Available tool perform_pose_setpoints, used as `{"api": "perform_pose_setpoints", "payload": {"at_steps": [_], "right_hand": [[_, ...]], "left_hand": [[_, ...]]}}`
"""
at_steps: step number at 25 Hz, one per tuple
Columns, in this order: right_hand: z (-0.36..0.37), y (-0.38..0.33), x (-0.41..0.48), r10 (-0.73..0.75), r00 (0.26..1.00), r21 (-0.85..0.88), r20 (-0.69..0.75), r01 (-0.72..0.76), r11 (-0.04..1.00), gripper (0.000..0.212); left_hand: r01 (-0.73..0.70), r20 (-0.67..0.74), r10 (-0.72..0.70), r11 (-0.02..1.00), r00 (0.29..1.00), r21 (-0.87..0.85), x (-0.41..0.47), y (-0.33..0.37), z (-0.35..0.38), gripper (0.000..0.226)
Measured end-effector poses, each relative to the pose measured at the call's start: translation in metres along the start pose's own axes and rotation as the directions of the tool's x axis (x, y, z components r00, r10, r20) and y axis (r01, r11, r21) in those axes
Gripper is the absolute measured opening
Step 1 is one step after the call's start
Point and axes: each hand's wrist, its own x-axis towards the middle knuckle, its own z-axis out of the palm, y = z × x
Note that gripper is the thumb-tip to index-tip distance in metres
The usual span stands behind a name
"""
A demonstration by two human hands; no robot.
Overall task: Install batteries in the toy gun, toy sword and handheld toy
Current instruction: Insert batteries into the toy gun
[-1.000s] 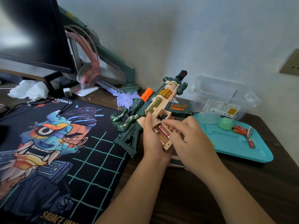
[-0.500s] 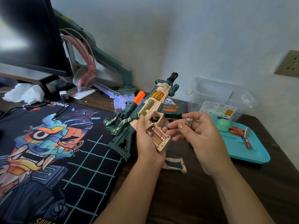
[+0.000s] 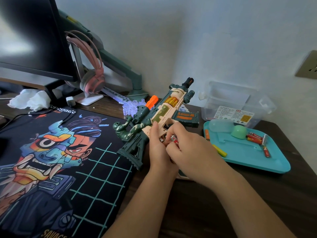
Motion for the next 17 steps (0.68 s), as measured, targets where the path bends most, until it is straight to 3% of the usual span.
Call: {"api": "perform_pose_setpoints", "payload": {"at_steps": [5, 8, 11, 17], "right_hand": [[0.004, -0.007, 0.012, 0.008, 0.999, -0.059, 0.04, -0.005, 0.998, 0.007], [0.003, 0.0, 0.009, 0.062, 0.998, 0.282, 0.019, -0.065, 0.957, 0.011], [-0.007, 0.011, 0.004, 0.118, 0.989, 0.612, -0.093, -0.036, 0.79, 0.026], [-0.014, 0.019, -0.005, 0.107, 0.984, 0.82, -0.141, 0.055, 0.569, 0.033]], "left_hand": [[0.04, 0.046, -0.038, 0.999, 0.998, -0.033, 0.005, 0.0, -0.004, 0.046], [0.002, -0.003, -0.002, 0.999, 1.0, -0.049, 0.003, 0.004, -0.001, 0.046], [-0.008, -0.032, 0.006, 0.997, 0.999, -0.074, 0.002, 0.007, 0.002, 0.046], [-0.02, -0.082, 0.014, 0.997, 0.997, -0.075, 0.001, 0.005, 0.0, 0.048]]}}
